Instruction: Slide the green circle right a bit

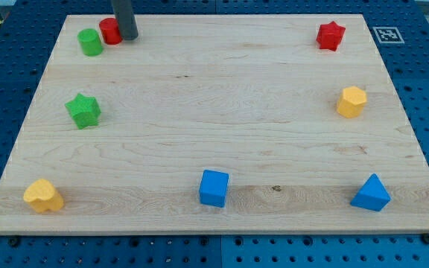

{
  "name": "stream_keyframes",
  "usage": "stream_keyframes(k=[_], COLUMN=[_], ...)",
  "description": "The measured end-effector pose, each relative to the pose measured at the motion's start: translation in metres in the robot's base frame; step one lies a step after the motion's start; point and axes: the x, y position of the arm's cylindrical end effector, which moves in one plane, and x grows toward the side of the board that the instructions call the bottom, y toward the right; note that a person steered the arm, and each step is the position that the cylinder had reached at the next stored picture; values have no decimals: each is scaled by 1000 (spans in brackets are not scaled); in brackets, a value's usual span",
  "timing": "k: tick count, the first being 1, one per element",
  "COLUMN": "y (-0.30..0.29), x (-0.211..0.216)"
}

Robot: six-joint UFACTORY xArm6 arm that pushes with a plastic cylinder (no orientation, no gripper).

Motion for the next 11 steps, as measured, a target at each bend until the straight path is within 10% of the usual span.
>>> stream_keyframes(k=[4, 11], y=[18, -112], x=[-23, -48])
